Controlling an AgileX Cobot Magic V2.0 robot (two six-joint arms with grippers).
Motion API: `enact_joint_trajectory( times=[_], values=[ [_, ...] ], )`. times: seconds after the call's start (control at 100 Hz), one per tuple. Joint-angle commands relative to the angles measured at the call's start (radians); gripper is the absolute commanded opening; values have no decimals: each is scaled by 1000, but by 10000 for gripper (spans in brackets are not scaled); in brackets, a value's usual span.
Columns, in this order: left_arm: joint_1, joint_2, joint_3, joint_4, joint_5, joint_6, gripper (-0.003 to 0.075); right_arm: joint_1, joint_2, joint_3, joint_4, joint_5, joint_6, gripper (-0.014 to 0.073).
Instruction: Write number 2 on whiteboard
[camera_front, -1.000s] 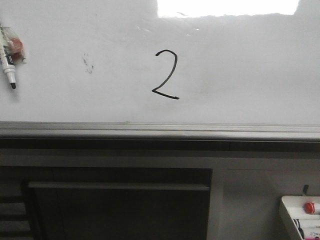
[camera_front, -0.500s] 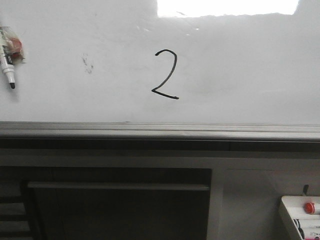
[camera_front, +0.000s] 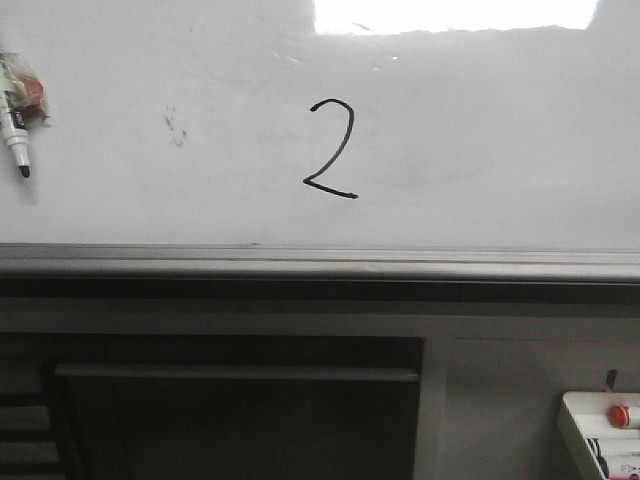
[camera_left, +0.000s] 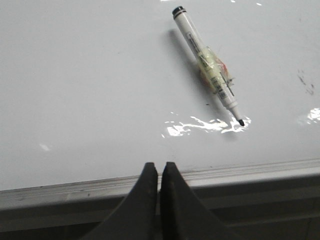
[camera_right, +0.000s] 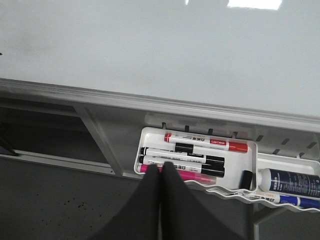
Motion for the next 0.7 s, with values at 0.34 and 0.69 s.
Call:
enact_joint_trajectory(
  times=[0.34,0.69],
  values=[
    [50,-102,93,7,-143,-5,-18,-8,7,-22,-15,-54,0,-72],
    [50,-102,93,7,-143,-5,-18,-8,7,-22,-15,-54,0,-72]
  ],
)
